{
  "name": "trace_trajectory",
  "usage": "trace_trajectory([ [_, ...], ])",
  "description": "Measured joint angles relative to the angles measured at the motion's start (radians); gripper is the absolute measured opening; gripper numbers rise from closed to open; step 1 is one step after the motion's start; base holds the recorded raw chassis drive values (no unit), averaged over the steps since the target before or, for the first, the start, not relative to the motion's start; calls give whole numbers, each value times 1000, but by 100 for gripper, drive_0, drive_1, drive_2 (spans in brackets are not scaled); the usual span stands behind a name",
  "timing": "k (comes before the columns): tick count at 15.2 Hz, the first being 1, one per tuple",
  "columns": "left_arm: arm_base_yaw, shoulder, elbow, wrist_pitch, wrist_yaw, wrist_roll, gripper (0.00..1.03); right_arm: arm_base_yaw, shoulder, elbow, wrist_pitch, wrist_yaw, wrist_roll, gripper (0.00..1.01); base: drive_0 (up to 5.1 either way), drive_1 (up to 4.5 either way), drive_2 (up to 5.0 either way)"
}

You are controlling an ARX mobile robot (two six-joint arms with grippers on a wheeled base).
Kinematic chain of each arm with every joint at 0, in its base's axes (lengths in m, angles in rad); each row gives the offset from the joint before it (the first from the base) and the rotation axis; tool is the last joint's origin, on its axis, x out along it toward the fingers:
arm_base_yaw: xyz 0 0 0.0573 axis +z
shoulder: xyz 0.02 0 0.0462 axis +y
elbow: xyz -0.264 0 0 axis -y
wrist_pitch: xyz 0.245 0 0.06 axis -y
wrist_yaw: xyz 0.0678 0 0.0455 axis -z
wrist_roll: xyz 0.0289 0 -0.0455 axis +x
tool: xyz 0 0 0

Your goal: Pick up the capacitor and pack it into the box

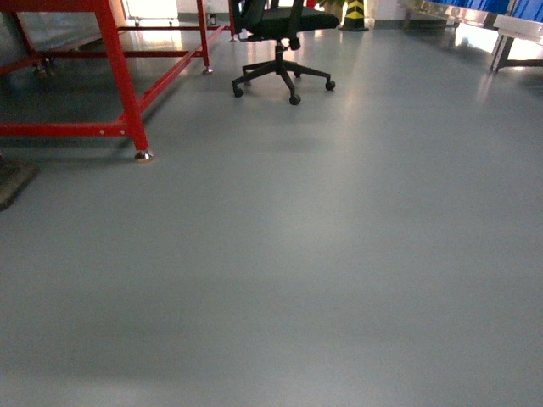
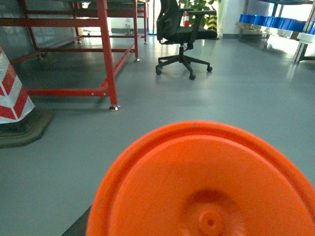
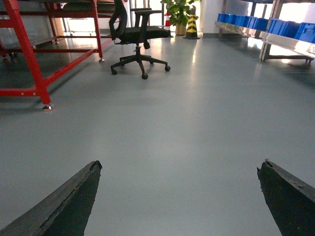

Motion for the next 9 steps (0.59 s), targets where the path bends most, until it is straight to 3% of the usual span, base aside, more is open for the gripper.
trace_trajectory([
  [9, 0, 0, 0, 1, 0, 0, 43, 0, 0, 0, -5, -1, 0, 98, -511, 234, 234],
])
